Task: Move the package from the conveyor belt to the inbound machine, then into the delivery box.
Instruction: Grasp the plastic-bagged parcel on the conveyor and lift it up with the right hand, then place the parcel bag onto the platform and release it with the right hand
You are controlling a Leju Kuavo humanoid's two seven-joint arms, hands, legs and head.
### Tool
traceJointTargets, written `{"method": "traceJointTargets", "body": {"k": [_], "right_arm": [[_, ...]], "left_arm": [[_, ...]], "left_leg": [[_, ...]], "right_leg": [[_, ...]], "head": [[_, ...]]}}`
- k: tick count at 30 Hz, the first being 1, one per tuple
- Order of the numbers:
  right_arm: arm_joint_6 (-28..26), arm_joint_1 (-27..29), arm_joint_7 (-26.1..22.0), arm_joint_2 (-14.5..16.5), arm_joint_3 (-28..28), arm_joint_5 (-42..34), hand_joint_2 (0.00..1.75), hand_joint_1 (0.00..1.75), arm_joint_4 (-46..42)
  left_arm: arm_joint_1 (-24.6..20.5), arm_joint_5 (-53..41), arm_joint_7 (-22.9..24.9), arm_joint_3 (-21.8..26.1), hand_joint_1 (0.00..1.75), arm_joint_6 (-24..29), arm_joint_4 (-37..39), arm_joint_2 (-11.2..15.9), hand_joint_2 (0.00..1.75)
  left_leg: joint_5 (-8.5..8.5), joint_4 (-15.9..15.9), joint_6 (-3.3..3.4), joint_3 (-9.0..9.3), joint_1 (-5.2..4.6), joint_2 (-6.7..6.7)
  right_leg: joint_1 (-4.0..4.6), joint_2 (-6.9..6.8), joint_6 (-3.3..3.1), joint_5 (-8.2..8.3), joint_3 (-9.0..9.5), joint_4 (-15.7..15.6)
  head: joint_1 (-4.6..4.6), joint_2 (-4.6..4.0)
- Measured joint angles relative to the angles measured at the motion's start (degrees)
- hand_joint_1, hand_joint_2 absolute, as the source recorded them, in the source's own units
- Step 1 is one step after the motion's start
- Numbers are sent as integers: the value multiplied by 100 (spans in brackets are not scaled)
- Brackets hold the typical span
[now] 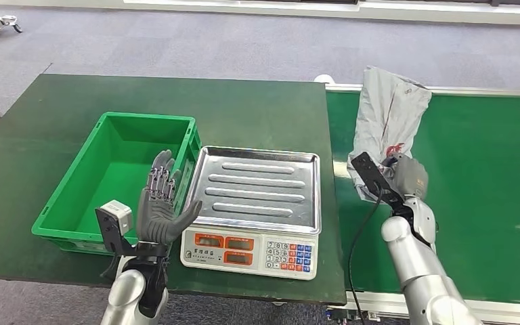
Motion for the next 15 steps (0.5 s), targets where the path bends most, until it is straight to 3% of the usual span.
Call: {"method": "traceJointTargets", "body": {"k": [8,15], "right_arm": [[800,-69,-158,19,424,-464,175,175,-477],[1057,0,-341,370,1410,-636,175,175,-774]], "left_arm": [[103,-50,-82,92,0,1,-48,3,175],[105,-119,-109,247,0,60,-54,8,175]], "left_leg": [[0,0,0,-3,0,0],[3,-2,-5,-3,6,3]], "right_leg": [[3,0,0,0,-1,0],[11,4,-2,-1,-7,1]], "head": [[1,0],[-1,0]]}}
